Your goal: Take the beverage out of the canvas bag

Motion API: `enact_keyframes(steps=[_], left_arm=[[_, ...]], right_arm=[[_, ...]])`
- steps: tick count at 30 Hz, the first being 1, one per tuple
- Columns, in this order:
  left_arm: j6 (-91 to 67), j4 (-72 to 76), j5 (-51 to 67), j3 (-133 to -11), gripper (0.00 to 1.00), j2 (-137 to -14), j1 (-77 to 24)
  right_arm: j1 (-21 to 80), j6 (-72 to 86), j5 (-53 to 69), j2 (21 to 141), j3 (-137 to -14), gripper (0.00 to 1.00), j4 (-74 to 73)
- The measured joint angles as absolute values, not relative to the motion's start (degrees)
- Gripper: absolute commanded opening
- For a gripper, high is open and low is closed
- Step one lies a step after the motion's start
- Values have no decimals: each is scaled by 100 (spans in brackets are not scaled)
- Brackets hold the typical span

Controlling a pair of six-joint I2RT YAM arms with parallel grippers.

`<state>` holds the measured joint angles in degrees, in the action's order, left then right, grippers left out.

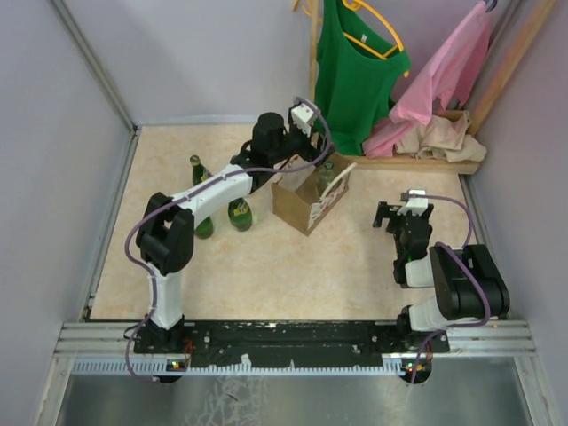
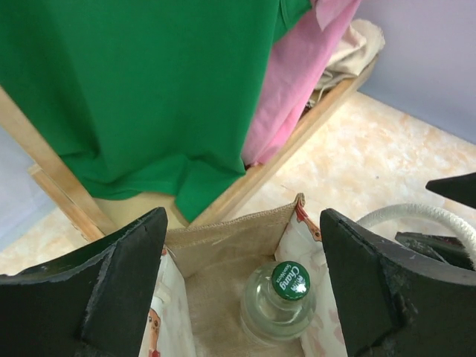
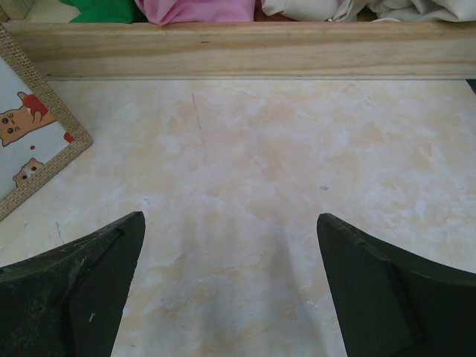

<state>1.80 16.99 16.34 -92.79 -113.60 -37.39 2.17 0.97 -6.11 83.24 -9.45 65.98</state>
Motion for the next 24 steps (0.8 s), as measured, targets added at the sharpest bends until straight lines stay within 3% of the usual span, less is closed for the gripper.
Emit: enact_keyframes(steps=[24], left_arm=[[331, 1155, 1315, -9373, 91, -12079, -3968]], right_arm=[[217, 97, -611, 8324, -945, 99, 6598]])
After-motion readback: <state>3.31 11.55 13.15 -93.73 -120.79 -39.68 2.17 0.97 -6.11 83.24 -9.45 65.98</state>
